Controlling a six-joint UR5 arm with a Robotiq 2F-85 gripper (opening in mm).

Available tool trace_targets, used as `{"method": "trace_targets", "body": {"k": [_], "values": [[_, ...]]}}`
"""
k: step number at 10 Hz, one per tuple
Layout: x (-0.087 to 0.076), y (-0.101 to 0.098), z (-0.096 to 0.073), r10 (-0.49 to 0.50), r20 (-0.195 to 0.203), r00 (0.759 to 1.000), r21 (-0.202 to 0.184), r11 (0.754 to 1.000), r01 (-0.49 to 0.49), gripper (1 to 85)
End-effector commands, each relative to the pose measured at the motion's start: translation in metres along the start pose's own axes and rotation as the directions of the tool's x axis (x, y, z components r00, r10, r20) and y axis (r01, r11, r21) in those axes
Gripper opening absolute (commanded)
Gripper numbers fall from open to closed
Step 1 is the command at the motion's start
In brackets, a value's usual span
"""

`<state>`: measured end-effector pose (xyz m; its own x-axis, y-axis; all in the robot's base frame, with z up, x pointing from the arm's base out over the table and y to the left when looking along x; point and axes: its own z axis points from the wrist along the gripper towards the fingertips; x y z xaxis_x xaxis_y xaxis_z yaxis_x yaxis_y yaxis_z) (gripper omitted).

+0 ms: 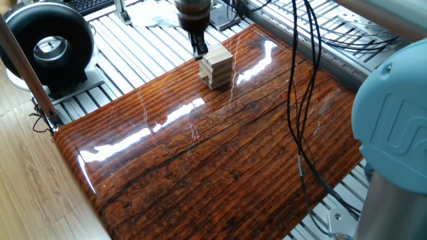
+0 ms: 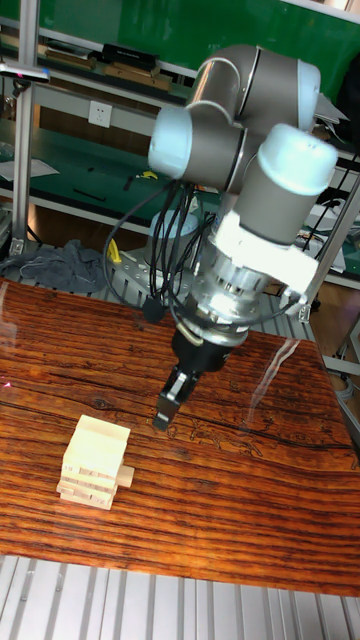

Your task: Play Jenga

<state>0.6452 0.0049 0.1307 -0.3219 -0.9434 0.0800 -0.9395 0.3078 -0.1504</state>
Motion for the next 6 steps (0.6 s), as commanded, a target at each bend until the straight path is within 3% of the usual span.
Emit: {"method": "trace_targets", "body": {"k": [1,4,6], "values": [[-0.012,0.004,0.011,-0.127,0.069,0.99,-0.011,0.992,0.128,32.7],[-0.014,-0.001,0.017,-0.23,0.091,0.969,0.017,0.973,0.229,36.7],[-0.011,0.005,0.032,-0.193,0.104,0.976,0.005,0.981,0.194,38.0]]}}
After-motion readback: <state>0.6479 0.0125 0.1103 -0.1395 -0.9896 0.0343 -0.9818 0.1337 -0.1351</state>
